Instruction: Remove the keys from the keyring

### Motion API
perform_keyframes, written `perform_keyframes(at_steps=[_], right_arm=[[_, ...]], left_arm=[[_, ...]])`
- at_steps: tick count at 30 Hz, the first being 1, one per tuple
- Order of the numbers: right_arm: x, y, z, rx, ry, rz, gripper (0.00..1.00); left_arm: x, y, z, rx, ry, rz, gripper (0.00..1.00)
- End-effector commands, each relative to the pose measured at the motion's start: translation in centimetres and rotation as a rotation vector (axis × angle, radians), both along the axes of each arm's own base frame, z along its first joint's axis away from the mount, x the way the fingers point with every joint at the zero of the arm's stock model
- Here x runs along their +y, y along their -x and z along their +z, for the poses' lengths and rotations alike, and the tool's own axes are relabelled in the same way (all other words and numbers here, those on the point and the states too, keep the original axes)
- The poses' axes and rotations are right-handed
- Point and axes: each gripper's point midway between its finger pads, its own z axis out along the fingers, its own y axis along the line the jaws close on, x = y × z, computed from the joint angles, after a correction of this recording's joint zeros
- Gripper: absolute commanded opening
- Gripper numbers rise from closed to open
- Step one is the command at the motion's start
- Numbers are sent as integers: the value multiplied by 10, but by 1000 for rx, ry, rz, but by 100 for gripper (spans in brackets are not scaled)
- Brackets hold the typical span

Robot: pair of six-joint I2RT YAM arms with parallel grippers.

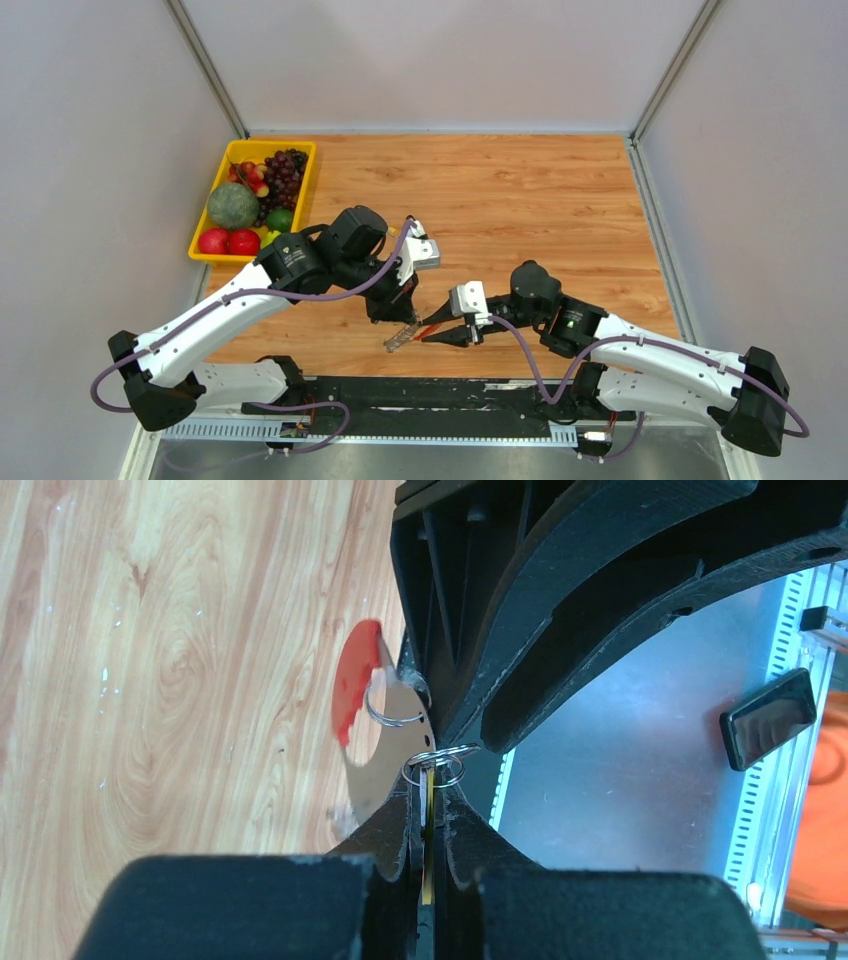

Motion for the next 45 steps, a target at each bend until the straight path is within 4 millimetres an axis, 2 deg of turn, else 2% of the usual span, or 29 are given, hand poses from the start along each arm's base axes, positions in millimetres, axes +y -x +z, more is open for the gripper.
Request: perform_keyframes(at_steps=[1,9,23,33,45], right_arm=[[6,8,19,-11,-69,55,31],[11,-3,26,-1,-88,1,26],[-15,-20,36,-48,-152,-129,26],[-1,-25,38,-51,-128,-103,26],[4,-16,43,-50,-134,-27,27]], left_arm=[[-13,1,27,-69,137,-53,0],[-13,2,27,-69,143,-59,0],[-10,-5,14,-93,99,-37,0],[-10,-4,16,-95,104,-52,0],[-10,-4,14,-94,96,-56,0]])
